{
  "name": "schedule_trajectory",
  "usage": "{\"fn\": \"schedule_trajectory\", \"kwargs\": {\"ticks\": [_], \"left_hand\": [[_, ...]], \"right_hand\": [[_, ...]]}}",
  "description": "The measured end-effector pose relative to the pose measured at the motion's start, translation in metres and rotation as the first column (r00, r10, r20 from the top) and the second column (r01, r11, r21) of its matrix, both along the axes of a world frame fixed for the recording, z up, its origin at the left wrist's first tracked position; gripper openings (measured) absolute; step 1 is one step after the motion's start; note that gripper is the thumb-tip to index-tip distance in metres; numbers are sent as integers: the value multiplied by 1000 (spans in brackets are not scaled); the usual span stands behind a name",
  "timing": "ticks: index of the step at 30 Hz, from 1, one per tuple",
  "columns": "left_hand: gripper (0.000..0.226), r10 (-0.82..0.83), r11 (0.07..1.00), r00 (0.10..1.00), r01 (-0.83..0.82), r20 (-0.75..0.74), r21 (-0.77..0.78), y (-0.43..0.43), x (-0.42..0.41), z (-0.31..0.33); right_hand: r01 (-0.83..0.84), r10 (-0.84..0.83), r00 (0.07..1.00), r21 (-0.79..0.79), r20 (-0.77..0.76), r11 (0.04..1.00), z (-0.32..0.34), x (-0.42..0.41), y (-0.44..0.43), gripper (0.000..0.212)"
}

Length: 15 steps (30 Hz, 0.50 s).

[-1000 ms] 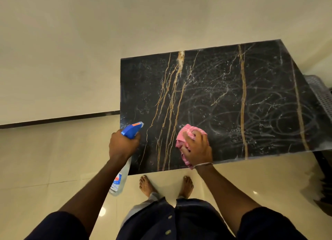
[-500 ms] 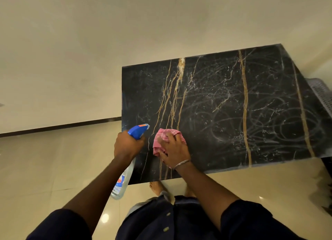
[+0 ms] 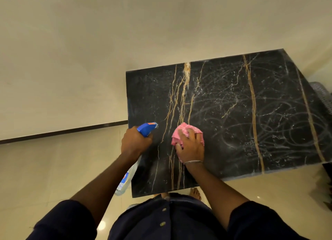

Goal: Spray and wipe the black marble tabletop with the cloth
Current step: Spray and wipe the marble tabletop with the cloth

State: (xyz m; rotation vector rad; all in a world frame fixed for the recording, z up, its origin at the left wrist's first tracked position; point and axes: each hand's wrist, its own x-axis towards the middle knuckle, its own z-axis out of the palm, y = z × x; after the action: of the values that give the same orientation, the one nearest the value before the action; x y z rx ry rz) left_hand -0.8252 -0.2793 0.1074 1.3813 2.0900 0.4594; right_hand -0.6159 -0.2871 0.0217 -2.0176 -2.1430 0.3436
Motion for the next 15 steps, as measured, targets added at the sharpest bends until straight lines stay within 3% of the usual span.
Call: {"fn": "schedule_trajectory", "kwargs": {"ticks": [3,8,10,15], "left_hand": [[20,-17,1000,1000,17,-13,6,2,-7,-2],[19,-32,999,999,32,3,11,10,-21,-5],[21,-29,1000,999,29,30,0,13,-26,-7],[25,-2,1000,998,3,56,-5,17,-35,-10]], "right_hand": [[-202,202,979,-37,12,979,2,-42,-1,51],[-365,367,929,-46,45,930,4,-41,6,56],[-308,312,948,-59,61,949,5,-15,17,54],[34,-28,997,-94,72,995,5,62,47,53]]}}
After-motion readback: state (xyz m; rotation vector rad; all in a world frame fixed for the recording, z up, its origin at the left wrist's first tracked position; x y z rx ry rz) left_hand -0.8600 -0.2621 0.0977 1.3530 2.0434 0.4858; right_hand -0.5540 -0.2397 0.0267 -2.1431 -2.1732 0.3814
